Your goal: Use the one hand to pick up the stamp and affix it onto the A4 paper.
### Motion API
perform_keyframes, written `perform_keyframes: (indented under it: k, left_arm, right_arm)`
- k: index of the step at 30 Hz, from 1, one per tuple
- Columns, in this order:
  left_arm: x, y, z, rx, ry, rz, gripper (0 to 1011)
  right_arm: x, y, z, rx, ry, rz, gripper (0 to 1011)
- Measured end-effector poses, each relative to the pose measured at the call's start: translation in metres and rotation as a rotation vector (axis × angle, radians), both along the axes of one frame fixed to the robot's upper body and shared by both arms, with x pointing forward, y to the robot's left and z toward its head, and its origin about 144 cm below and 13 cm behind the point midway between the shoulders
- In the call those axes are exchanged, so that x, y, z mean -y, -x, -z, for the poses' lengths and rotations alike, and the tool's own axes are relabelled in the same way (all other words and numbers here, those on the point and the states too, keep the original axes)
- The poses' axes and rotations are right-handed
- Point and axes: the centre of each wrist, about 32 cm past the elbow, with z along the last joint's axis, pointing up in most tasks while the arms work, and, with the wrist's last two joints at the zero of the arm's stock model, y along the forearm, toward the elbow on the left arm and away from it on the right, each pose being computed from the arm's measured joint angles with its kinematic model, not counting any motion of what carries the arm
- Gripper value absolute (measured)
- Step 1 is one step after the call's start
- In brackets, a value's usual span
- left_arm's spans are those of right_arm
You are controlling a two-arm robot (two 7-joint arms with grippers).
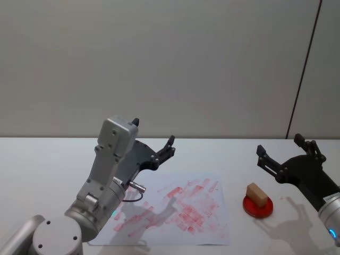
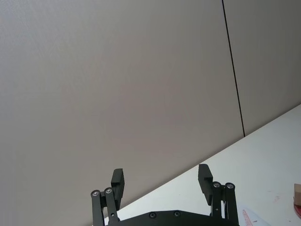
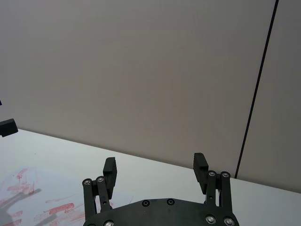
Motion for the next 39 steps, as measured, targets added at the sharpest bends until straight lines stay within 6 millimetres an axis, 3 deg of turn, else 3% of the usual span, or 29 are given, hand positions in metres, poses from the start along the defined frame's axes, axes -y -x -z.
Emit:
perform_keyframes:
  k: [29, 39]
  left_arm:
    - [0.000, 0.000, 0.000, 0.000, 0.000, 0.000, 1002]
    - [0.000, 0.000, 0.000, 0.000, 0.000, 0.000, 1002]
  right_arm:
    - [0.002, -0.002, 0.001, -0.013, 0.000, -0.013, 1001]
    - [0.012, -0.011, 0.012, -0.080, 0.026, -0.046, 1001]
